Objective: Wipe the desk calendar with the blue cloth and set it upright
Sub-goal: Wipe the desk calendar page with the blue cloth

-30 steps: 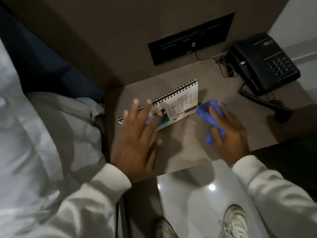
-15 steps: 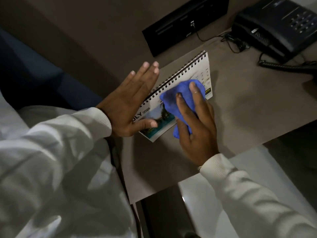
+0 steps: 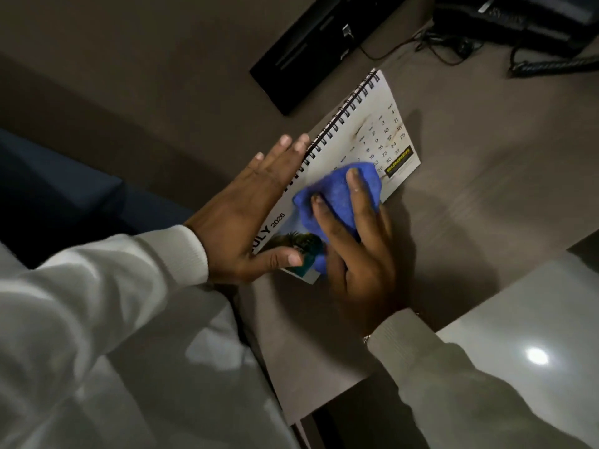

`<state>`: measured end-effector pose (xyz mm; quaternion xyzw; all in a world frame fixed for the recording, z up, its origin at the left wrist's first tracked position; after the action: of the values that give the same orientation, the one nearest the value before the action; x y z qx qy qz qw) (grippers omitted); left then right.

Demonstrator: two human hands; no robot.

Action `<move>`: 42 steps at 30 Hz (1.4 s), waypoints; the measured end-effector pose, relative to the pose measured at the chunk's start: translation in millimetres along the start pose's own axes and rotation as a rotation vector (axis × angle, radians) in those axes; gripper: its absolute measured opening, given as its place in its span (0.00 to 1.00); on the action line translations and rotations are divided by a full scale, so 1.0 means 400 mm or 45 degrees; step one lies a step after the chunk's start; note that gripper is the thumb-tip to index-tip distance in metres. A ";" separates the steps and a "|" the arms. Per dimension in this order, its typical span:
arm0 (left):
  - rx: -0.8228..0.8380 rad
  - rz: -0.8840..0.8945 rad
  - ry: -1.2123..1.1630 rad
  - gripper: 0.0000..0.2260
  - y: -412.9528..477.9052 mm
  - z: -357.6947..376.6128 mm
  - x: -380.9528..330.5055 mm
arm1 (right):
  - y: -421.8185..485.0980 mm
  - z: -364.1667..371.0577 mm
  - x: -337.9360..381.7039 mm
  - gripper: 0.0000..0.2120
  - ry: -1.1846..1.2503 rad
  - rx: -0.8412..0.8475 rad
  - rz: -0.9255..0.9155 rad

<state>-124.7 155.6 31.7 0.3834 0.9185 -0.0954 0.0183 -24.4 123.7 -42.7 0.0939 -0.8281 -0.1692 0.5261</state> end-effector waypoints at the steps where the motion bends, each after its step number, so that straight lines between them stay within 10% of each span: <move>1: 0.006 0.004 -0.004 0.49 0.000 0.001 0.001 | 0.019 -0.003 0.001 0.18 0.053 -0.052 0.020; 19: -0.003 0.027 -0.024 0.48 0.002 0.008 -0.002 | 0.077 -0.027 -0.043 0.21 0.222 -0.355 0.328; 42: -0.030 0.024 -0.053 0.45 0.005 0.002 -0.003 | -0.006 0.011 0.030 0.23 0.195 -0.075 0.174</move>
<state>-122.3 156.0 30.6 0.3898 0.9153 -0.0924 0.0426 -33.5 118.2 -35.2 0.0344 -0.7846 -0.1494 0.6007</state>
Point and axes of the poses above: each hand's wrist, its own y-axis towards the middle knuckle, its own z-axis out of the palm, x = y × z, the point moved 9 cm from there along y, towards the middle knuckle, and after that the axes turned 8 degrees about z, right-handed, at the moved point
